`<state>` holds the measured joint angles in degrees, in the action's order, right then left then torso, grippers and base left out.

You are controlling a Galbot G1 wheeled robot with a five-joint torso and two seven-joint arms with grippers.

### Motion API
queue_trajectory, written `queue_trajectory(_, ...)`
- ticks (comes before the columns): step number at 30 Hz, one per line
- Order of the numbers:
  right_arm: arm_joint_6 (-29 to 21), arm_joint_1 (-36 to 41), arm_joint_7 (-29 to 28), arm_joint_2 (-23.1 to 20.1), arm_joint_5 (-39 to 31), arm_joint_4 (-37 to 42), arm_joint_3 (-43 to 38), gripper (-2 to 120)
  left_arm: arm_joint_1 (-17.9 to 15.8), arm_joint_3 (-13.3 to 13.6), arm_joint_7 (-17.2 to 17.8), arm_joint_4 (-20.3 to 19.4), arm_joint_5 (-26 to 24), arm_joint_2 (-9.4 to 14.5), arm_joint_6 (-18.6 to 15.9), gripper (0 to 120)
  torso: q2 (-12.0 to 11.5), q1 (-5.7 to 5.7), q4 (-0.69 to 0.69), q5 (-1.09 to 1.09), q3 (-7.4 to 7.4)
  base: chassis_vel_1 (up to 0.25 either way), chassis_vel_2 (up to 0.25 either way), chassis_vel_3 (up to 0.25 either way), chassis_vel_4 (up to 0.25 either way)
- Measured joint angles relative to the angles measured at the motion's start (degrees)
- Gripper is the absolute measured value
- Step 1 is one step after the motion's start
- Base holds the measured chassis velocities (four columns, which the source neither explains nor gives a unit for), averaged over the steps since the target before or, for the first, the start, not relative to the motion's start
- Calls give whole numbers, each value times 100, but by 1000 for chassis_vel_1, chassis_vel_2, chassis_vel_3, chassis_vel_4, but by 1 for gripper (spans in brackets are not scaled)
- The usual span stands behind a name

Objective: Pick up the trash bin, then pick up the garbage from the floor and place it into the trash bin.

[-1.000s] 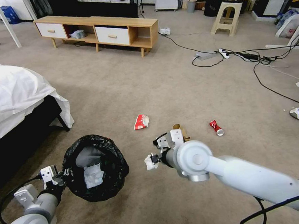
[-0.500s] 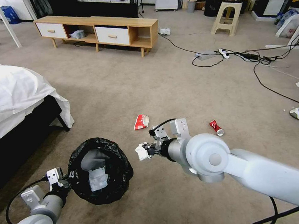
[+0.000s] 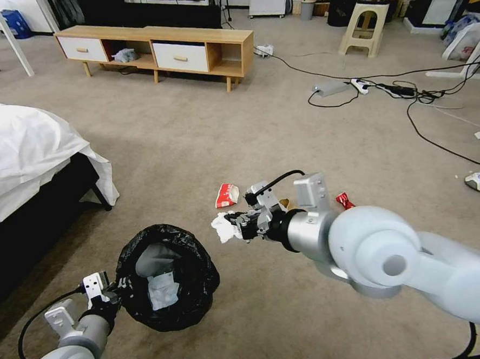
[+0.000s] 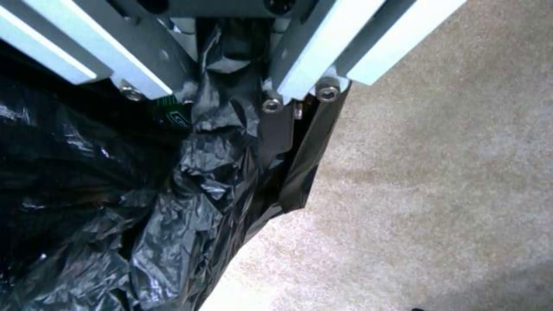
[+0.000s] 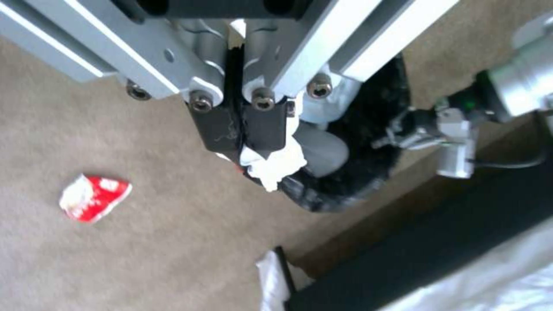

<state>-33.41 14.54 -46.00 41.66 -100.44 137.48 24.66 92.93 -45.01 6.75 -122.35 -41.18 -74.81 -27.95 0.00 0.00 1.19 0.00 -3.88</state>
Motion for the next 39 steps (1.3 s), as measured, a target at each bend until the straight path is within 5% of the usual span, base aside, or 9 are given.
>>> queue_trajectory(16,-99,-205,639,-39,38,596,38,0,129,87,-175,-140,355,-342,-25,1,0,0,-1,0,0,0,0,0,0)
queue_trajectory(39,-101,-39,822,269,489,312,415,0,256,-37,-334,-325,259,-179,-56,1,0,0,-1,-1,0,0,0,0,0)
